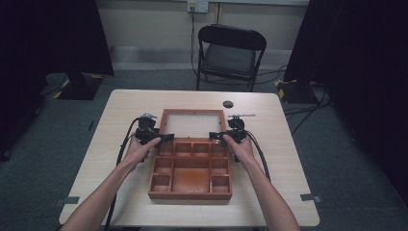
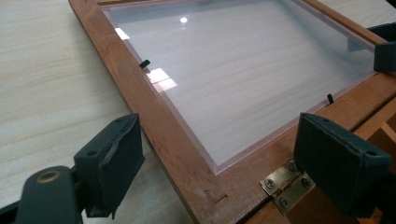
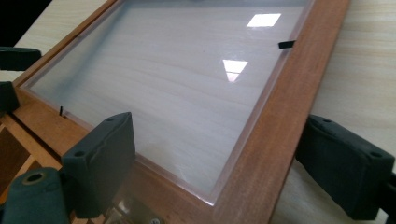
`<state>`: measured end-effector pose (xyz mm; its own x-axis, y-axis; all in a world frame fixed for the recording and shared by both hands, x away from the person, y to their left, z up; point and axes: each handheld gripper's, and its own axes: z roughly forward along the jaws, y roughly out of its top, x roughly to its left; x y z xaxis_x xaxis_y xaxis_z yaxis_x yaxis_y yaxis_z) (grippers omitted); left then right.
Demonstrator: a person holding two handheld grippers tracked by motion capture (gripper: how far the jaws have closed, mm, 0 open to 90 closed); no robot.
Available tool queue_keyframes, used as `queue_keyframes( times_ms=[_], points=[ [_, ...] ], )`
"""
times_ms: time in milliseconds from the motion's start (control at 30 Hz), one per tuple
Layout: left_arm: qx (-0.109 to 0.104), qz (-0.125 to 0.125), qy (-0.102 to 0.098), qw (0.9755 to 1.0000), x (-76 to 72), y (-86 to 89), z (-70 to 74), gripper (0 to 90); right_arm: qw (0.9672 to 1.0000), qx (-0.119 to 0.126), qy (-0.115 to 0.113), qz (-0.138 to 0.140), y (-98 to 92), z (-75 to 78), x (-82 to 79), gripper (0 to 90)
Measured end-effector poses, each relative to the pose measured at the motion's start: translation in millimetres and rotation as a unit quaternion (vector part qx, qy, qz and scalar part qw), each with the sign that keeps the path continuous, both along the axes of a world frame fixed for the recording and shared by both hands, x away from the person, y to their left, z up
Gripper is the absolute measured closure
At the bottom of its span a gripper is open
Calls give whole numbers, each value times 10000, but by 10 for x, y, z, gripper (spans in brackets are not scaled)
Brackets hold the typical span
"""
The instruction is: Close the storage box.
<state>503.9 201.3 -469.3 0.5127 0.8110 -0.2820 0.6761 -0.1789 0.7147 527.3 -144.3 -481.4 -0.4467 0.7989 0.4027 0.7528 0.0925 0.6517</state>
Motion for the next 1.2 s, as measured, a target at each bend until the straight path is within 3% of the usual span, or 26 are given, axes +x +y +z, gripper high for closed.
queue_keyframes(
  times_ms=[133, 200, 467, 867, 967, 1200],
  points=[
    [-68, 10, 43, 10000, 14, 17, -16, 141, 9994, 278, 184, -44, -11, -43, 10, 117],
    [-61, 10, 45, 10000, 13, 13, -13, 141, 9998, 173, 38, 16, 6, -30, 2, 125],
    [-113, -9, 66, 9999, 17, 25, -26, 135, 9998, 209, -3, 18, -13, -33, -11, 138],
    [-89, 49, -3, 9999, 23, 19, -31, 85, 9986, 85, -477, 187, -40, 16, -44, 170],
    [-165, -18, 2, 9999, 24, 24, -27, 104, 9981, 13, -569, 230, -45, 38, -51, 180],
    [-37, -48, -62, 10000, 8, -8, 20, 150, 9970, -63, -749, 194, -63, 98, -75, 244]
  ],
)
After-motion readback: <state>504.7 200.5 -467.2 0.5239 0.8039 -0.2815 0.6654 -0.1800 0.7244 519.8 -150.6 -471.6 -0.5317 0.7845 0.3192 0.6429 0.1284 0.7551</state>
